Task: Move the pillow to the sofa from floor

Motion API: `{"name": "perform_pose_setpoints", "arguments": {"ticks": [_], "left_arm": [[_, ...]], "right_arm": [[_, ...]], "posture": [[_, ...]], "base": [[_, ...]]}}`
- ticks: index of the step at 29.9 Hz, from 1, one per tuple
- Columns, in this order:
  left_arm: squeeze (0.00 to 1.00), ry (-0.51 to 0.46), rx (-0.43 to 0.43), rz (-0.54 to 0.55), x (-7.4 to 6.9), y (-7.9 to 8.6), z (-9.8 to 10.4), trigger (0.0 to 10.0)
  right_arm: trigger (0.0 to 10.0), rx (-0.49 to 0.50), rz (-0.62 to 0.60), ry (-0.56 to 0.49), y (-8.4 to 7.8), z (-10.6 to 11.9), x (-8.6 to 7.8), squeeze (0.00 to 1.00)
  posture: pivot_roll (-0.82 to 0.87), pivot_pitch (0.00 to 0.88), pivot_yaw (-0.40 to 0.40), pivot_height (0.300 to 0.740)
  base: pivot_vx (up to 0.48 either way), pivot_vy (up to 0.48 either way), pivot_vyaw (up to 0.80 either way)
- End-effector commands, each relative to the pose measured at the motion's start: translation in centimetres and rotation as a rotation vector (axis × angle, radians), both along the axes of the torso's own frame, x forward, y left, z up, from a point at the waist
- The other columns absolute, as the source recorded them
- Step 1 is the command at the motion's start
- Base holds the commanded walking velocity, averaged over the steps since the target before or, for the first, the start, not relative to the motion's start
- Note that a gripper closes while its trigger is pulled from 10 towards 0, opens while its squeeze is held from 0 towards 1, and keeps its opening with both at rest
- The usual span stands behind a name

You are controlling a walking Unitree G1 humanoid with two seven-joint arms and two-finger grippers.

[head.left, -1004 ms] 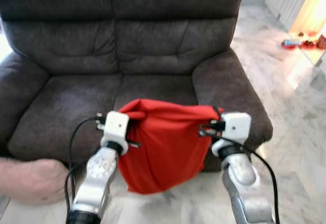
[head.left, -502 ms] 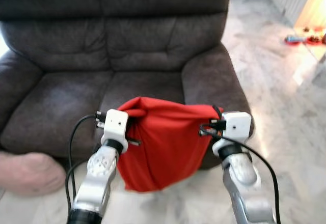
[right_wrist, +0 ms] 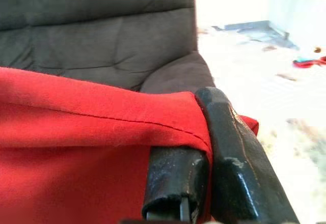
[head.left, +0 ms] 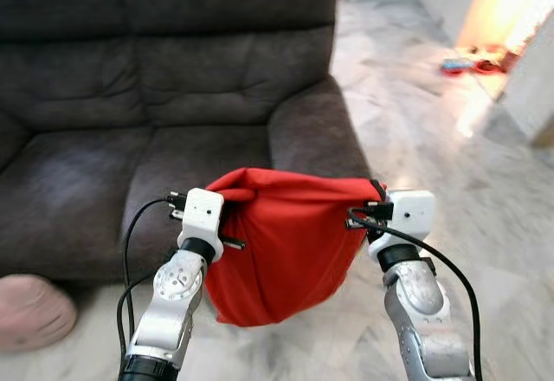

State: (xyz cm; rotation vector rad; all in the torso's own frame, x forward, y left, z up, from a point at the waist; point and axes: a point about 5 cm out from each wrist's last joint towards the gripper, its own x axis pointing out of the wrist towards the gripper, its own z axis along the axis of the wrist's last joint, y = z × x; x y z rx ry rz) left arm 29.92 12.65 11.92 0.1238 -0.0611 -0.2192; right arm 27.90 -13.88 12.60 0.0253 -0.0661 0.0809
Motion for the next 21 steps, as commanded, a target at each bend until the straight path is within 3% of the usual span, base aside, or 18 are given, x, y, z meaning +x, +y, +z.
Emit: {"name": "perform_pose_setpoints", "arguments": {"ticks": [1,4,9,12,16,21], "left_arm": [[0.00,-0.053,-0.020,0.029,0.26,0.63,1.20,10.0],[0.00,-0.054,-0.023,0.033,0.25,0.67,1.21,10.0],[0.00,-0.055,-0.028,0.038,0.27,0.78,1.24,10.0],[0.00,-0.049,-0.038,0.036,0.29,0.74,1.23,10.0],[0.00,-0.055,-0.032,0.033,0.27,0.73,1.29,10.0],[0.00,-0.057,-0.028,0.035,0.26,0.77,1.31,10.0]], "right_arm": [[10.0,0.010,0.007,-0.078,0.23,1.66,0.16,0.00],[10.0,0.012,0.011,-0.081,0.27,1.70,0.19,0.00],[10.0,0.023,0.014,-0.089,0.35,1.78,0.16,0.00],[10.0,0.025,0.014,-0.084,0.38,1.78,0.18,0.00],[10.0,0.019,0.014,-0.084,0.40,1.79,0.14,0.00],[10.0,0.023,0.008,-0.091,0.35,1.83,0.14,0.00]], "posture": [[-0.14,0.088,0.034,0.739],[-0.14,0.089,0.033,0.739],[-0.13,0.089,0.033,0.739],[-0.14,0.090,0.034,0.739],[-0.13,0.092,0.035,0.739],[-0.13,0.093,0.032,0.739]], "base": [[0.000,0.000,-0.77],[0.000,0.000,-0.58],[0.000,0.000,0.00],[0.000,0.380,-0.16],[0.000,0.385,-0.76],[0.000,0.000,0.00]]}}
